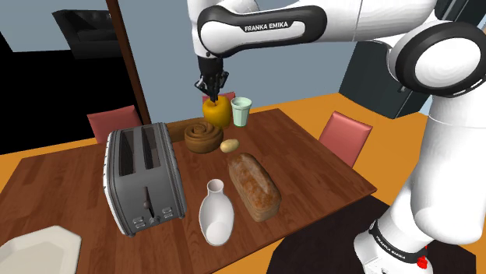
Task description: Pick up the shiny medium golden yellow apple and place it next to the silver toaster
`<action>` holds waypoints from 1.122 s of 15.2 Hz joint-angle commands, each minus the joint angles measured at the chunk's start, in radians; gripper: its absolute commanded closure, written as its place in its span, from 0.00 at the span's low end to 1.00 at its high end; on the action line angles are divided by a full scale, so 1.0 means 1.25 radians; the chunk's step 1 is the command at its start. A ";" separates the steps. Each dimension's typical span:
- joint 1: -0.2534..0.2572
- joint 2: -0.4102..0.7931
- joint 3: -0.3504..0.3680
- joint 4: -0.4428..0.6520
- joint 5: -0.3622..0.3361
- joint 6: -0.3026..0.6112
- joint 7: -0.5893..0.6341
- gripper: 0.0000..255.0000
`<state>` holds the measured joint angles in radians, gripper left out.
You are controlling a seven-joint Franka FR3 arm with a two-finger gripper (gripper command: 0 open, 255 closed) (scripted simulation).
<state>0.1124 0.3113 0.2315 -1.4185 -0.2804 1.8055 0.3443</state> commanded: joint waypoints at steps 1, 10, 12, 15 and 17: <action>-0.001 0.000 -0.001 -0.022 -0.001 0.023 0.004 1.00; -0.006 0.004 -0.004 -0.112 -0.010 0.114 0.025 1.00; -0.006 0.007 -0.004 -0.129 -0.012 0.134 0.030 1.00; -0.007 0.013 -0.006 -0.153 -0.017 0.163 0.037 1.00; -0.007 0.018 -0.007 -0.168 -0.020 0.181 0.042 1.00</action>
<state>0.1055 0.3317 0.2241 -1.6190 -0.3042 2.0204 0.3967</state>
